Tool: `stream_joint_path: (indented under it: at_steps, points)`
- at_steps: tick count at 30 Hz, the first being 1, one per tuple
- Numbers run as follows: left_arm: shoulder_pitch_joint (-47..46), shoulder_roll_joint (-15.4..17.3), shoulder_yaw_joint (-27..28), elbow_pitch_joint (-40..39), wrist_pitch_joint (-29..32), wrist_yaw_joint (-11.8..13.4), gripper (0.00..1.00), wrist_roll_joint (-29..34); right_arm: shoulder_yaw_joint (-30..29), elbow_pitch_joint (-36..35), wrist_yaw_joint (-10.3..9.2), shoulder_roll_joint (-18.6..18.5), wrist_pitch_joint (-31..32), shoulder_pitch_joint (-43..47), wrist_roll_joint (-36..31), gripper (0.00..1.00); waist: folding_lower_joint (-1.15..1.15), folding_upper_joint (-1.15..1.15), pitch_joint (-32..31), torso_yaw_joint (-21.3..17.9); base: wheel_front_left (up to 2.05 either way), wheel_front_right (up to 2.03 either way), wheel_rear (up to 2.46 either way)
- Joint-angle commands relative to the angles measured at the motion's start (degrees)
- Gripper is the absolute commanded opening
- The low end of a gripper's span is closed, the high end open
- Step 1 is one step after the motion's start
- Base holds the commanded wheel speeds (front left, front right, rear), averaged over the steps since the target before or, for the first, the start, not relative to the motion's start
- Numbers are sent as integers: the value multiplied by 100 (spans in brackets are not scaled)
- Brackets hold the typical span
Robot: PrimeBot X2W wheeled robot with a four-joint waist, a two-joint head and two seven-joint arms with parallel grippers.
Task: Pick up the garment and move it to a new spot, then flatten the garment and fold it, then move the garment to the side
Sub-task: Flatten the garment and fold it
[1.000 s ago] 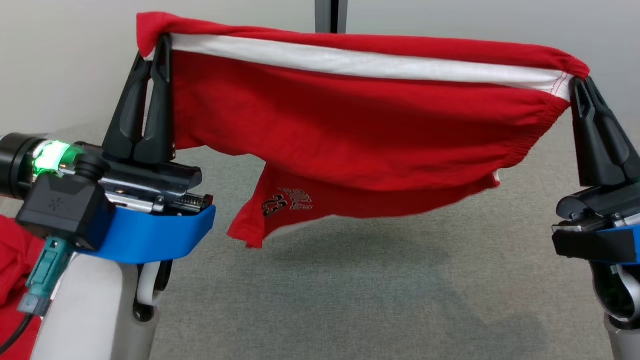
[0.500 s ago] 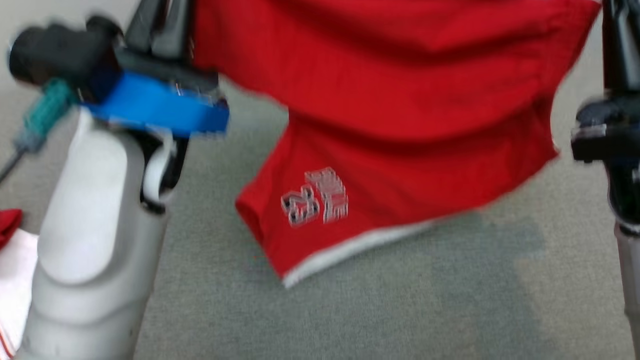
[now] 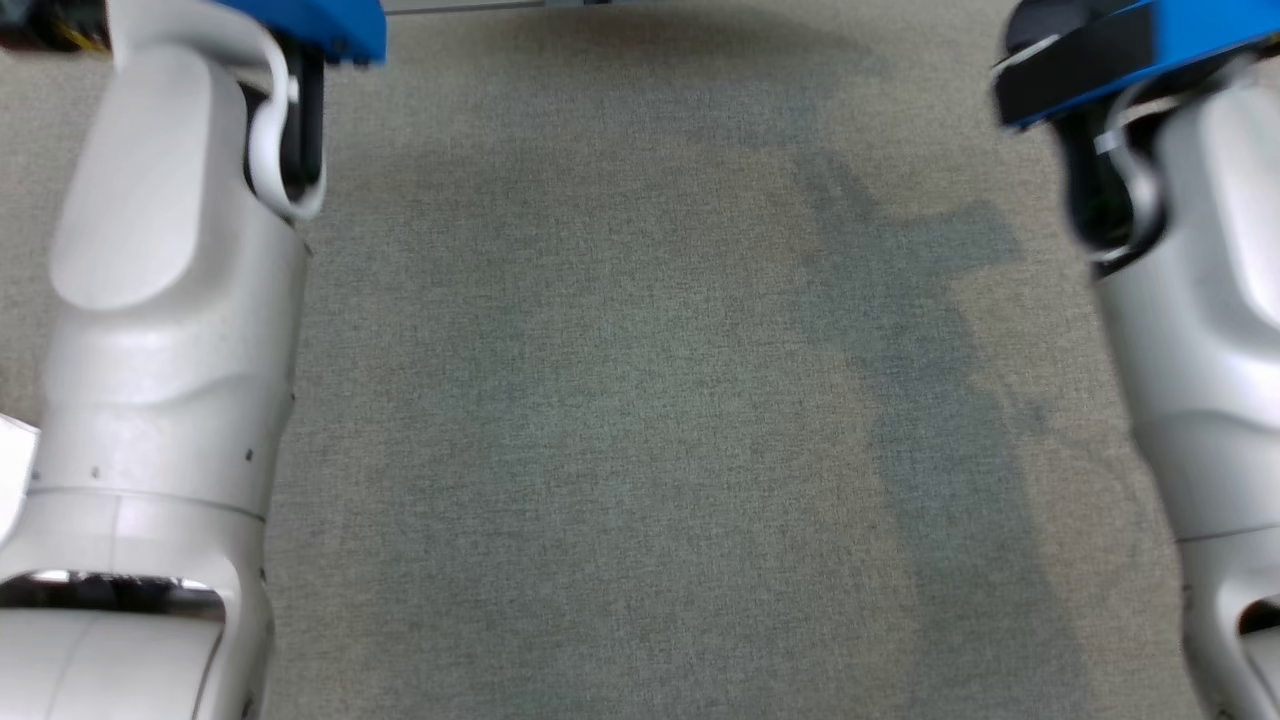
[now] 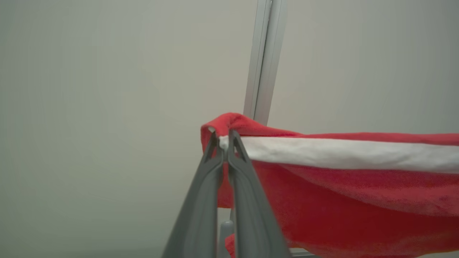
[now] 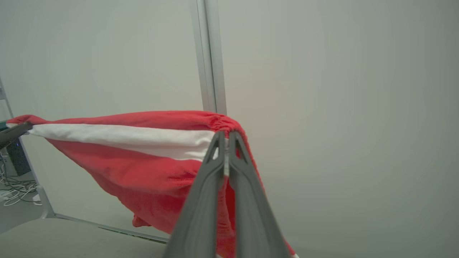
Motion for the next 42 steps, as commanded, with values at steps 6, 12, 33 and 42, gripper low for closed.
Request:
stream_joint_path:
  at_steps: [6,12,33,42]
  points:
    - [620,-169,283,964,-32,88,0,-156,557,1231,2,391,-120,73,105,0,-1,-2,192,-16,0,0,0]
    - [1225,-256,465,1007,-33,52,0,-166,596,1150,1,523,-123,757,178,0,-1,-2,200,3,0,0,0]
    - [5456,-132,458,-2424,-32,-138,0,590,-240,-2702,1,538,-125,5521,-477,0,-1,-2,-1371,118,0,0,0]
    - [6683,-164,446,-4335,728,244,0,444,-423,-3664,1,735,-124,6837,-635,0,-1,-2,-1355,92,0,0,0]
